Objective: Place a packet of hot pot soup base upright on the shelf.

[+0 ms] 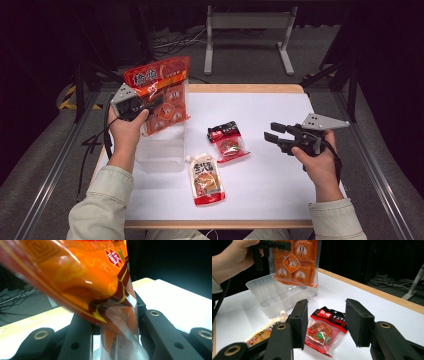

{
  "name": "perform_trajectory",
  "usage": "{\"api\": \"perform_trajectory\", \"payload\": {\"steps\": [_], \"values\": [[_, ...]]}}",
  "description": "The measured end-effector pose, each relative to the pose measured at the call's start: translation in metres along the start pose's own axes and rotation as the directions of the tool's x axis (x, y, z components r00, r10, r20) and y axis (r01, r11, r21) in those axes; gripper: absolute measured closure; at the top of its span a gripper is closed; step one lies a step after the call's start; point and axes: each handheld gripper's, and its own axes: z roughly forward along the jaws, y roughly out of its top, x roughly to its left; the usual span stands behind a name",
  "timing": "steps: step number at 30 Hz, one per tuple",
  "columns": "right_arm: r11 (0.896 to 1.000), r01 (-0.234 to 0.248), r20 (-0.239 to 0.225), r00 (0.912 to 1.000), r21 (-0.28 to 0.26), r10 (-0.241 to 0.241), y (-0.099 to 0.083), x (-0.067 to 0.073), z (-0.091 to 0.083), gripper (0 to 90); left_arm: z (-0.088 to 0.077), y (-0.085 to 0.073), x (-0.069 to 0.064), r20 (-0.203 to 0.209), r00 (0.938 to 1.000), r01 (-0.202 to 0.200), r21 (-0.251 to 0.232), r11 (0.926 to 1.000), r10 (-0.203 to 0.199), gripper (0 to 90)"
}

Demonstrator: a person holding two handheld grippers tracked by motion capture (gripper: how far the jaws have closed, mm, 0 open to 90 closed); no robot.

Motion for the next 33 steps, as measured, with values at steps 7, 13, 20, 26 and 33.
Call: {"api": "perform_trajectory", "payload": {"steps": [7, 13, 20, 26, 33], "values": [[1.000, -0.006, -0.013, 0.9999, 0.006, 0.007, -0.001, 0.001, 0.001, 54.2, -0.003, -0.008, 0.002, -0.030, 0.9988, 0.038, -0.019, 0.9991, -0.039, 70.9], [1.000, -0.005, -0.033, 0.9994, 0.019, 0.006, -0.002, 0.003, 0.004, 53.8, -0.006, -0.014, 0.003, -0.063, 0.9971, 0.040, -0.013, 0.9991, -0.041, 70.7], [1.000, -0.004, -0.044, 0.9990, 0.025, 0.005, -0.003, 0.004, 0.007, 53.6, -0.010, -0.014, -0.004, -0.096, 0.9954, 0.002, 0.021, 0.9998, 0.000, 70.8], [1.000, -0.004, -0.052, 0.9987, 0.029, 0.005, -0.003, 0.005, 0.007, 53.4, -0.011, -0.015, -0.004, -0.121, 0.9926, 0.008, 0.041, 0.9991, -0.003, 70.8], [0.999, -0.007, -0.053, 0.9986, 0.031, 0.009, -0.004, 0.004, 0.008, 53.3, -0.011, -0.016, -0.002, -0.121, 0.9926, 0.024, 0.059, 0.9980, -0.016, 70.8]]}}
